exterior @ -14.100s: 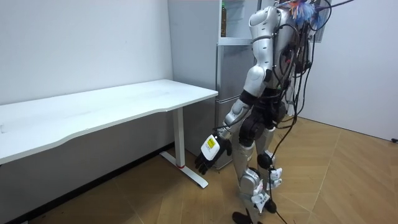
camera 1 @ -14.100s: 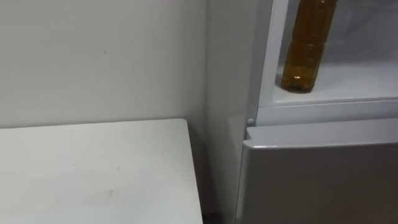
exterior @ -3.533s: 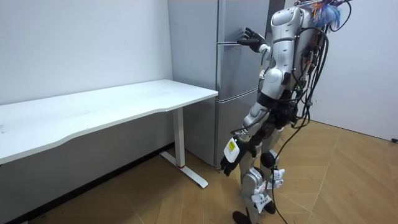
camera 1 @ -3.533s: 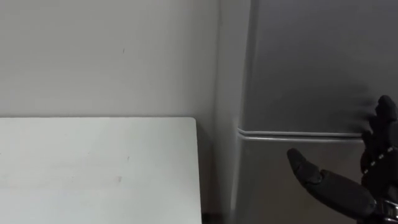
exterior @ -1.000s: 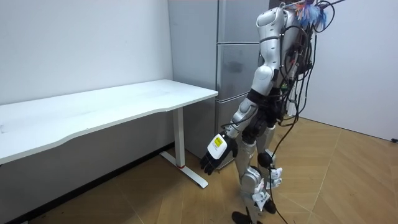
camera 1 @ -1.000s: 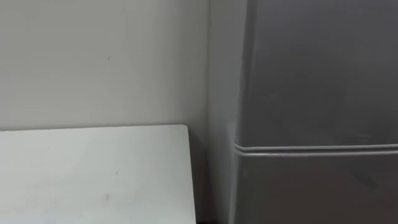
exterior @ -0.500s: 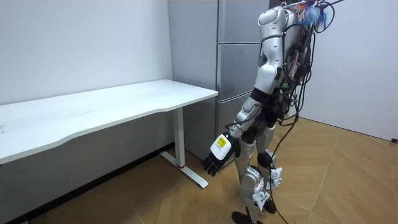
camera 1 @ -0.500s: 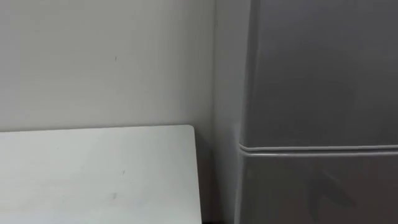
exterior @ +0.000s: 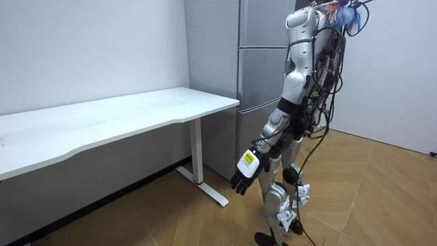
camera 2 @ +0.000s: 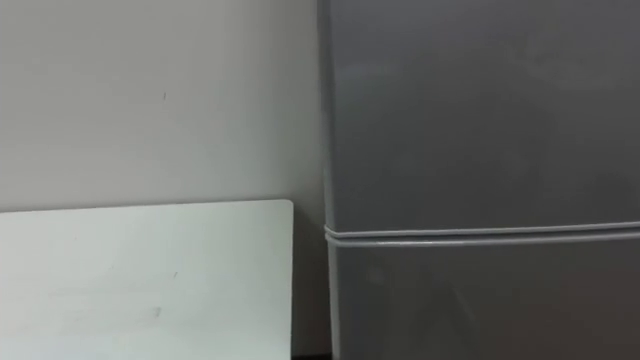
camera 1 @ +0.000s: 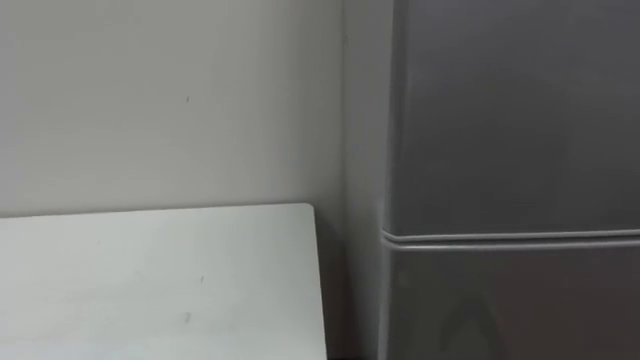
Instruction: Put the bottle in the upper fridge
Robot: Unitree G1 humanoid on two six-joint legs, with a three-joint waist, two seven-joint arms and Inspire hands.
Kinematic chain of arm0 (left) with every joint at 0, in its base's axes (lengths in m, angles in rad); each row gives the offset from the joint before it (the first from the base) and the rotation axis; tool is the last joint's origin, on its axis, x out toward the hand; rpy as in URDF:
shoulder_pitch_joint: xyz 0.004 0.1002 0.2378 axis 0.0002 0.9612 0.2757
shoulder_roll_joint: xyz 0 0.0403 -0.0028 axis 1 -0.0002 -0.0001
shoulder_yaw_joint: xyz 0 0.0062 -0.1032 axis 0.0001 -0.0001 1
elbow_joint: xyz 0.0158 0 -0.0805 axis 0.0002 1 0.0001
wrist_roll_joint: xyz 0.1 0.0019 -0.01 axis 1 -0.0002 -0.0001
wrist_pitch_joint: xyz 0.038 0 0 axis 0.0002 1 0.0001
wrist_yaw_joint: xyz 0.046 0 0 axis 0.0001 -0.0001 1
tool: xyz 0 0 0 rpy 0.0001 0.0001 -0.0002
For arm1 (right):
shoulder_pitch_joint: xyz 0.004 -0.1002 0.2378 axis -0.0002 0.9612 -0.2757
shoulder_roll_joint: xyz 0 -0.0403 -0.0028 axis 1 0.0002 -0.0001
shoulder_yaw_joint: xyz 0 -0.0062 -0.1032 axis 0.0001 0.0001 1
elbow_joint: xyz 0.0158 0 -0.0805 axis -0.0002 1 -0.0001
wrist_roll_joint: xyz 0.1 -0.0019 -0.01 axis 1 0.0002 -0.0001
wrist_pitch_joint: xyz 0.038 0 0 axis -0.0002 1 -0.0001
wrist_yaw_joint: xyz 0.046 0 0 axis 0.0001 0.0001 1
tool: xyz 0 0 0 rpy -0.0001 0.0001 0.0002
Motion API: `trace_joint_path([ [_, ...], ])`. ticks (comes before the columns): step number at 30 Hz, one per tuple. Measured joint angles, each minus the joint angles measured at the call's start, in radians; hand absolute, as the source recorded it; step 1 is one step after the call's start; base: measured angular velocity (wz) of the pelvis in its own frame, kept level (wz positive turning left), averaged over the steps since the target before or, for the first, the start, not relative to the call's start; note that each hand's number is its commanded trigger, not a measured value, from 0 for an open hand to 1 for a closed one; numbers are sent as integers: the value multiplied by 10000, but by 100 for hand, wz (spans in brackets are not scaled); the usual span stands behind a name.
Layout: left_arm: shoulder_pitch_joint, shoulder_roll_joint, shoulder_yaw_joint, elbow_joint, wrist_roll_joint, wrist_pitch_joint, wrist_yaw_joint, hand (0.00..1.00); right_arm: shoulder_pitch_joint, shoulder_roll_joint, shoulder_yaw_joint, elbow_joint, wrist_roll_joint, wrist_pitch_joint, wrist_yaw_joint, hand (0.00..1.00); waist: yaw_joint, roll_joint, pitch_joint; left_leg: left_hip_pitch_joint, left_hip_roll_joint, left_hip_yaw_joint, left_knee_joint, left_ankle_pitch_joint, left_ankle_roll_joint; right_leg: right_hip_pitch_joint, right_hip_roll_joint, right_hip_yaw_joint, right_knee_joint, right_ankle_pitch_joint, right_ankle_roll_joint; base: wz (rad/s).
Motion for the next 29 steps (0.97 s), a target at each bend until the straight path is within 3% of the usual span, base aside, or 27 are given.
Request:
trace_joint_path([
  [14, -105, 17, -434, -110, -29, 51, -8, 0, -380, 134, 815, -32, -613, 198, 1234, 0, 84, -25, 3, -118, -35, -81, 71, 1, 1, 39, -58, -273, -66, -9, 17, 5],
  [29, -101, 16, -551, -11, -16, 220, -250, 0, -431, 114, 834, -1, -647, 198, 2055, 0, 156, -119, 27, -84, -44, -174, 72, 1, 1, 166, -53, -371, -176, -6, 22, 2],
])
